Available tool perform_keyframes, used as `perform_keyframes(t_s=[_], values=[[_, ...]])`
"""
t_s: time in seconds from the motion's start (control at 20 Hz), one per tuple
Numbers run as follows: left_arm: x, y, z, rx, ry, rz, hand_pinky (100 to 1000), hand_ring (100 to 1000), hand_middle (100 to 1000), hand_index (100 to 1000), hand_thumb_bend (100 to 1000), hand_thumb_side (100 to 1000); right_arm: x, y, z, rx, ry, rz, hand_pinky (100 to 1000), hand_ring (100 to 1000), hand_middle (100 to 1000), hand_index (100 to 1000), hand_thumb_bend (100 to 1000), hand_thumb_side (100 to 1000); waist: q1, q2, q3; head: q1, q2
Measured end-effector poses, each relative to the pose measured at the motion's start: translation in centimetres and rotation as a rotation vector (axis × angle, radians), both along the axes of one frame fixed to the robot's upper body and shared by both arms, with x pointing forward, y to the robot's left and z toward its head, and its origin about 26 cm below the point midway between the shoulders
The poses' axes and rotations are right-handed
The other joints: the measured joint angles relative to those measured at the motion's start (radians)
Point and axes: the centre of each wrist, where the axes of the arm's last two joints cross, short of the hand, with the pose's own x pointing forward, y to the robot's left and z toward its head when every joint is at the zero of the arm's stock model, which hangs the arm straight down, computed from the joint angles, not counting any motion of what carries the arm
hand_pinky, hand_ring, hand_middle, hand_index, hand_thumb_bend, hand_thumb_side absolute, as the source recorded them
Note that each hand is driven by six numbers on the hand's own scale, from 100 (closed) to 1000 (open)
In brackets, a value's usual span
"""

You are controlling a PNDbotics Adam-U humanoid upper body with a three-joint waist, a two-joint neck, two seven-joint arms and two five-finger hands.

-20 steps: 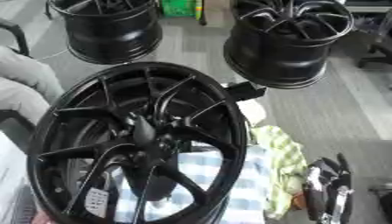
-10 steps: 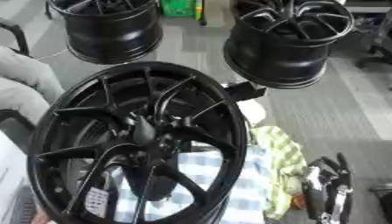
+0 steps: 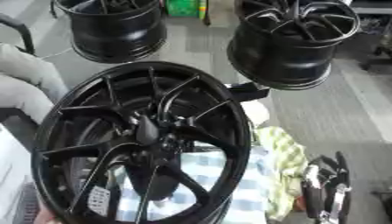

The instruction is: Pull the pin out of the wheel hub.

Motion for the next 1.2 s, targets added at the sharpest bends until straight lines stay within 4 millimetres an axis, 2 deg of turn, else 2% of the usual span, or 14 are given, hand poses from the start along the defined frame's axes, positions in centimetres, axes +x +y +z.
perform_keyframes(t_s=[0.05,0.2,0.25,0.5,0.7,0.85,1.05,1.2], values=[[-0.5,-0.8,-0.6,-0.082,-0.042,0.004,772,733,764,899,100,631,-0.1,-0.1,0.0,0.000,0.002,-0.002,632,642,738,949,100,588,-0.001,0.000,0.004,0.000,0.000],[-1.5,-3.4,-2.1,-0.305,-0.139,0.031,753,720,754,888,100,739,-0.3,-0.1,-0.1,0.000,0.007,-0.007,633,642,738,949,100,585,-0.002,-0.001,0.011,0.000,0.000],[-1.6,-4.1,-2.6,-0.370,-0.158,0.044,751,719,753,887,100,742,-0.3,-0.2,-0.1,0.000,0.007,-0.008,633,642,739,949,100,585,-0.003,-0.001,0.015,0.001,0.000],[-1.0,-7.2,-5.5,-0.614,-0.163,0.103,734,706,746,887,100,783,-0.5,-0.2,-0.2,-0.001,0.012,-0.008,633,643,739,949,100,583,-0.008,-0.002,0.014,0.010,0.000],[-0.1,-8.5,-7.4,-0.697,-0.132,0.123,734,706,746,887,100,783,-0.5,-0.2,-0.2,-0.002,0.014,-0.004,633,643,739,949,100,583,-0.011,-0.003,0.012,0.013,0.000],[0.4,-8.9,-8.0,-0.725,-0.118,0.129,732,703,747,890,100,792,-0.5,-0.2,-0.2,-0.002,0.017,-0.002,633,643,739,949,100,580,-0.014,-0.006,0.012,0.014,0.000],[2.2,-10.1,-9.0,-0.790,-0.081,0.134,732,703,747,892,100,791,-0.7,-0.1,-0.3,-0.002,0.022,0.004,633,643,739,949,100,579,-0.013,-0.008,0.012,0.017,0.000],[2.6,-10.2,-9.9,-0.801,-0.057,0.148,732,702,746,888,100,788,-0.8,-0.1,-0.4,-0.002,0.024,0.005,633,644,740,949,100,578,-0.014,-0.008,0.012,0.018,0.000]])
